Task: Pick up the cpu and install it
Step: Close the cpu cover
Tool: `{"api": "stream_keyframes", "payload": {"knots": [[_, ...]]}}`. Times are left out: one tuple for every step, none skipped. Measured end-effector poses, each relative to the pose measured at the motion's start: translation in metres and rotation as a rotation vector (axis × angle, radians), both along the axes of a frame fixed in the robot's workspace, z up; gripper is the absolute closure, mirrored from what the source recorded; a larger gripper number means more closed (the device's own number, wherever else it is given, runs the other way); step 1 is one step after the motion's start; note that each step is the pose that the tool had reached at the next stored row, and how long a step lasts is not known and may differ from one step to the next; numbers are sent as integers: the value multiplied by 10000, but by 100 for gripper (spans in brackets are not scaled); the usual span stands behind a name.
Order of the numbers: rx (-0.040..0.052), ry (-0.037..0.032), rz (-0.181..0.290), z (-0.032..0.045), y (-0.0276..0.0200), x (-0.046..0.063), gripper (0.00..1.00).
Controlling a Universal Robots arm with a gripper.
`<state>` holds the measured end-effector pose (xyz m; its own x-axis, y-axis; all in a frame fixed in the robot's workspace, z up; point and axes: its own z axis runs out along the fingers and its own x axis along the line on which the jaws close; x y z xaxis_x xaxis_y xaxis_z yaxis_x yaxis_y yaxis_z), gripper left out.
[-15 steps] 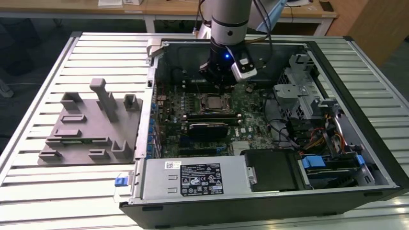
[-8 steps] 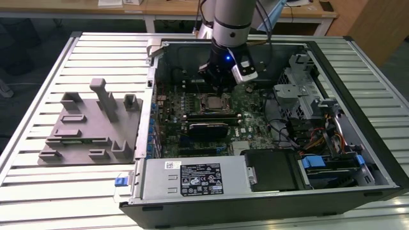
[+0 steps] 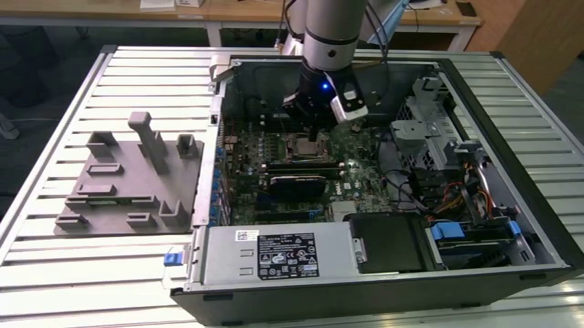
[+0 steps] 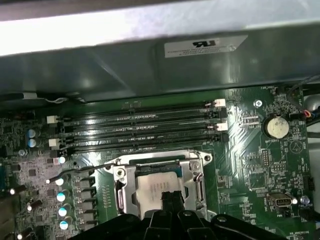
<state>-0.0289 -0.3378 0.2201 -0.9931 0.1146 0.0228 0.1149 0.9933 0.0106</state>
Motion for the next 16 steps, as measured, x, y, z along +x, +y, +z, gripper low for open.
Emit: {"api": "stream_keyframes", "payload": {"knots": [[0, -3, 1, 0, 0, -1, 89], [0, -4, 3, 0, 0, -1, 89], [0, -5, 3, 0, 0, -1, 89], [0, -5, 2, 0, -1, -2, 89], [16, -8, 3, 0, -2, -4, 89], [58, -24, 16, -4, -5, -7, 89], [95, -41, 37, -9, -9, -9, 89], [124, -56, 64, -15, -11, -12, 89], [150, -69, 97, -22, -14, -14, 89], [174, -82, 128, -27, -18, -17, 89], [190, -95, 156, -32, -23, -21, 89], [198, -108, 177, -35, -29, -30, 89], [200, -125, 188, -37, -37, -44, 89], [200, -145, 198, -38, -47, -61, 89], [200, -163, 205, -39, -55, -78, 89], [198, -180, 210, -40, -63, -97, 89]]}}
